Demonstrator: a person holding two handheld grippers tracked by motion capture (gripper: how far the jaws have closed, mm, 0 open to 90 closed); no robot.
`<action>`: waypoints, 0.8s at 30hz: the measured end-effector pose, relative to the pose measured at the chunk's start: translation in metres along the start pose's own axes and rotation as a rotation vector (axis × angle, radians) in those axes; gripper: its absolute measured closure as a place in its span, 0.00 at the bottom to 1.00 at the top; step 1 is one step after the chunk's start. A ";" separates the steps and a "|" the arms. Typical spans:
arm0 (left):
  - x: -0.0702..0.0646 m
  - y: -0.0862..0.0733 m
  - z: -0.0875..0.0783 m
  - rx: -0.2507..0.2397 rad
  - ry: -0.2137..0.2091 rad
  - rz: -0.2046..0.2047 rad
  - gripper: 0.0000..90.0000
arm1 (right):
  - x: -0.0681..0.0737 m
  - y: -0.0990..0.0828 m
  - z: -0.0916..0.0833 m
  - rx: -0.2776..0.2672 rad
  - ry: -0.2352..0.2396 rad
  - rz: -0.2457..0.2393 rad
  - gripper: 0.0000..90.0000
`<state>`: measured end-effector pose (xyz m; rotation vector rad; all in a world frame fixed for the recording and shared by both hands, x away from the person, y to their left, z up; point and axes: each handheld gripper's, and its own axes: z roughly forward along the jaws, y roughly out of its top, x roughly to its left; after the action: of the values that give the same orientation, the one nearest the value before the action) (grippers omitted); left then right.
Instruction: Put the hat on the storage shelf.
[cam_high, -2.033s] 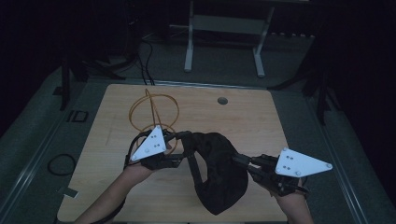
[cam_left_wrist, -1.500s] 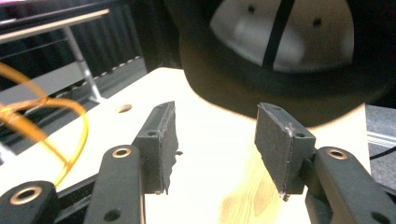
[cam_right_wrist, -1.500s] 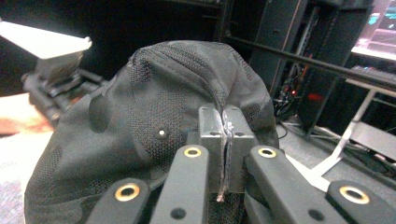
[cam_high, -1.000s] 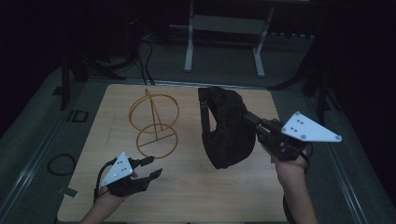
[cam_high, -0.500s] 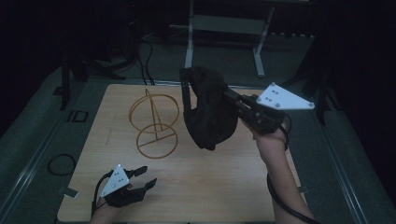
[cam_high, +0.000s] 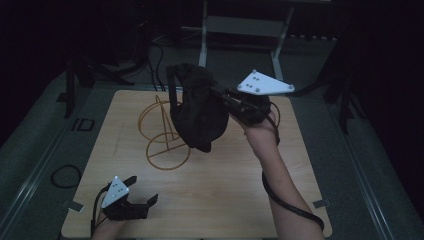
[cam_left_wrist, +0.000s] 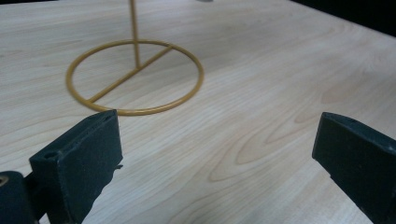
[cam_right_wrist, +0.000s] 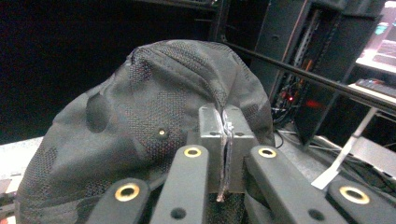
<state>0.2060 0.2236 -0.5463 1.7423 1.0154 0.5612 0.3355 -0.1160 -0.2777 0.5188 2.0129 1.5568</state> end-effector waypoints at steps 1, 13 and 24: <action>0.001 0.000 -0.001 -0.004 0.008 0.009 0.02 | 0.002 0.001 0.008 0.012 0.011 0.000 0.99; -0.001 -0.005 0.003 0.002 -0.005 0.042 0.02 | 0.023 -0.011 0.066 0.122 0.091 -0.004 0.98; 0.002 -0.006 0.003 -0.002 -0.001 0.029 0.02 | 0.031 -0.027 0.107 0.190 0.129 0.042 0.98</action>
<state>0.2069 0.2243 -0.5531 1.7573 0.9901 0.5793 0.3786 -0.0237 -0.3290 0.5487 2.2766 1.4653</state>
